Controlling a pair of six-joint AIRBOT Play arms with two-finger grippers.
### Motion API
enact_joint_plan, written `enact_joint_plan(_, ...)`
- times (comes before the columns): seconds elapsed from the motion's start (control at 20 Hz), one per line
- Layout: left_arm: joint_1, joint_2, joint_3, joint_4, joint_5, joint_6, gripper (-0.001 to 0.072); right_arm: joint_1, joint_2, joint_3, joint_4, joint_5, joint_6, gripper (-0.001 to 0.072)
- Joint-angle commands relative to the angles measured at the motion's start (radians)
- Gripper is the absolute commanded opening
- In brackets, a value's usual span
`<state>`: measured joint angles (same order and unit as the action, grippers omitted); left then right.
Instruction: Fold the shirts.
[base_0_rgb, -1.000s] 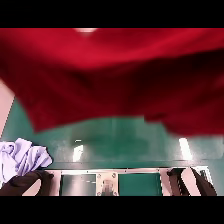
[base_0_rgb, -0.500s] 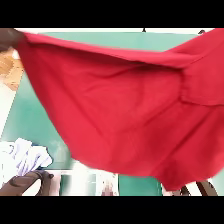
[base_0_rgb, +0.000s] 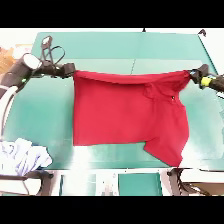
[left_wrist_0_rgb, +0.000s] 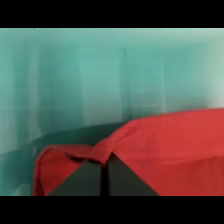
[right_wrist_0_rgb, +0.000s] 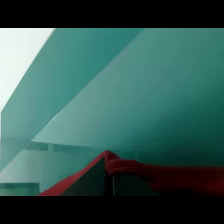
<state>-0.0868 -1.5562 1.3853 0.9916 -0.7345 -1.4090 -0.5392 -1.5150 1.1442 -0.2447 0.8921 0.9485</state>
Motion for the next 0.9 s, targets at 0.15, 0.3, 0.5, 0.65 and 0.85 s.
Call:
enact_joint_plan(0.15,0.002,-0.183,0.217,-0.057,0.091,0.022,0.0023,0.042,-0.465,0.485,0.061,0.066,0.086,0.0014)
enact_joint_plan(0.3,0.002,-0.183,0.250,-0.057,0.152,0.022,0.0023,0.044,-0.486,0.619,0.061,0.055,0.092,0.0014)
enact_joint_plan(0.5,0.002,-0.190,0.251,-0.056,0.186,0.022,0.0023,0.044,-0.486,0.658,-0.011,0.066,0.151,0.0014)
enact_joint_plan(0.65,0.002,-0.207,0.250,-0.024,0.090,0.022,0.0023,0.038,-0.486,0.657,-0.199,0.149,0.211,0.0014)
enact_joint_plan(0.85,0.001,-0.248,0.240,0.068,-0.170,0.019,0.0023,-0.002,-0.486,0.656,-0.436,0.291,0.256,0.0013)
